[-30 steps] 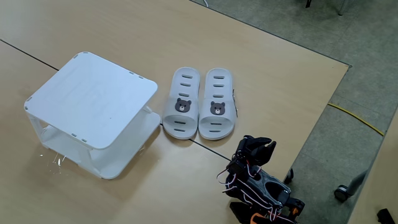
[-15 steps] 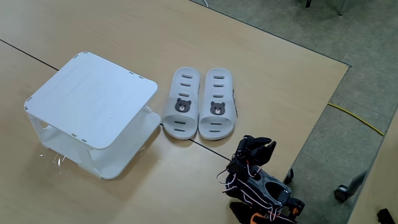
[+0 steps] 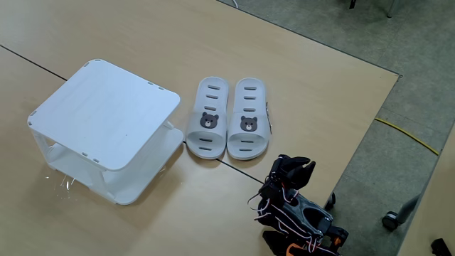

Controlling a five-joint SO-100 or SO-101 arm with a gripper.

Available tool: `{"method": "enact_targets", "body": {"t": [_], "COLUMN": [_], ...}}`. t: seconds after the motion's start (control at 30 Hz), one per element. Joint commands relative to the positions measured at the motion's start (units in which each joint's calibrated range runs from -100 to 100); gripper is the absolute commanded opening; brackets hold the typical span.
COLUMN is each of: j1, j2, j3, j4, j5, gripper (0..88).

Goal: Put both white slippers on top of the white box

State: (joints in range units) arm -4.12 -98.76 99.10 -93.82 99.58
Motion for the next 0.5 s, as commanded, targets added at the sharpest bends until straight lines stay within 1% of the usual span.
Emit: {"method": "enact_targets", "body": {"t": [0.0,0.23,0.47], "j1": [0.17,0.25,0.34], "j2": [7.18,39.91,78.19], "j3": [0.90,0.45,-0.27], "j4": [0.81,0.81,0.81], "j5": [0.42,0.42,0.42], "gripper": [0.7,0.7,0.7]}}
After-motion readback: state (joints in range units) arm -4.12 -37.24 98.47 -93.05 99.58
